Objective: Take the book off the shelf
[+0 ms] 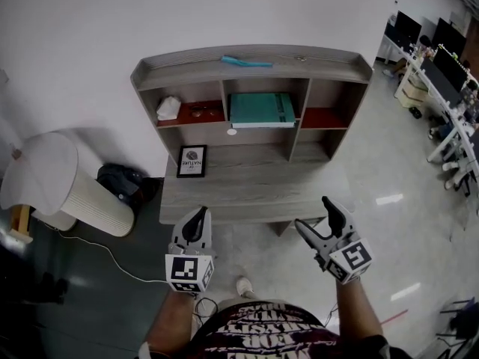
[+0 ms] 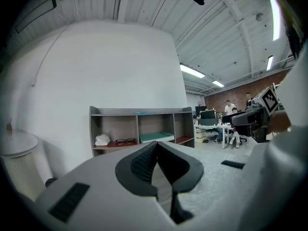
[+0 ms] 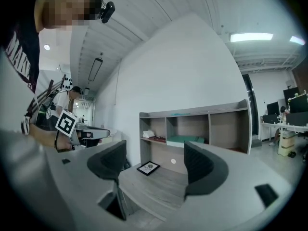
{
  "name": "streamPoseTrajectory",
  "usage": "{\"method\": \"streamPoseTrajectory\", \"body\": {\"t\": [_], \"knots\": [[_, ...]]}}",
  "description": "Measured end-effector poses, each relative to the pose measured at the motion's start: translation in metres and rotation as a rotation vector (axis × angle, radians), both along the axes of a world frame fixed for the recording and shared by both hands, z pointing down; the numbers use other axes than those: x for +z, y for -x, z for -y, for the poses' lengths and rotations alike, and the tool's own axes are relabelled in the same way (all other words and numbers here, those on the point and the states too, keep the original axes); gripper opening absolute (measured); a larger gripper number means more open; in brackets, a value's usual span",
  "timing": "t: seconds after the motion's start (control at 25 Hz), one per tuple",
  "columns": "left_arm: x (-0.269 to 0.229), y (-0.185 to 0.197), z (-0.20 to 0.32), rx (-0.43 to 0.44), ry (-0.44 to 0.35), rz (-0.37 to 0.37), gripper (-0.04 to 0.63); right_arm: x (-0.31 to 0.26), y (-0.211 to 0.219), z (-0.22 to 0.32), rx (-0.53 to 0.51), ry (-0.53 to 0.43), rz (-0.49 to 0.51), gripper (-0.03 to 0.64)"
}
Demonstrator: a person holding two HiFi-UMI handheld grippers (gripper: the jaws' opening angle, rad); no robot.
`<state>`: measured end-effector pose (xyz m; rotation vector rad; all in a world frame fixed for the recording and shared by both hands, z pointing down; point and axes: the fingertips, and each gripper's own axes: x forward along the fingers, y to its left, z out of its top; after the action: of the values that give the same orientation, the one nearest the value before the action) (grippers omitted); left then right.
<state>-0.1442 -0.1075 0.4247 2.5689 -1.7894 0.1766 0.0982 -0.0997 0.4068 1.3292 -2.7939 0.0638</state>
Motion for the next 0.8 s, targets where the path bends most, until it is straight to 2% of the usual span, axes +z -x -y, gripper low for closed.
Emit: {"method": "streamPoseTrajectory", "body": {"t": [0.08, 0.2, 0.32, 0.4, 0.56, 0.8], "knots": [[-0.001, 0.009, 0.013, 0.012, -0.001, -0.003, 0.006, -0.006, 0.013, 0.012, -0.003, -0.004, 0.023, 0.371], [0.004, 0.018, 0.029, 0.034, 0.008, -0.005, 0.005, 0.001, 0.025, 0.026, 0.016, 0.021, -0.011, 0.371], [0.013, 0.024, 0.039, 0.044, 0.036, -0.018, 0.006, 0.003, 0.039, 0.034, 0.005, 0.072, 0.068, 0.371], [0.014, 0.025, 0.043, 0.055, 0.046, -0.036, 0.006, 0.002, 0.039, 0.037, 0.011, 0.099, 0.083, 0.371], [0.01, 0.027, 0.053, 0.064, 0.036, -0.045, 0.006, 0.001, 0.027, 0.048, 0.049, 0.112, 0.043, 0.37], [0.016, 0.028, 0.071, 0.066, 0.047, -0.041, 0.005, 0.008, 0.025, 0.069, 0.043, 0.166, 0.107, 0.354]]}}
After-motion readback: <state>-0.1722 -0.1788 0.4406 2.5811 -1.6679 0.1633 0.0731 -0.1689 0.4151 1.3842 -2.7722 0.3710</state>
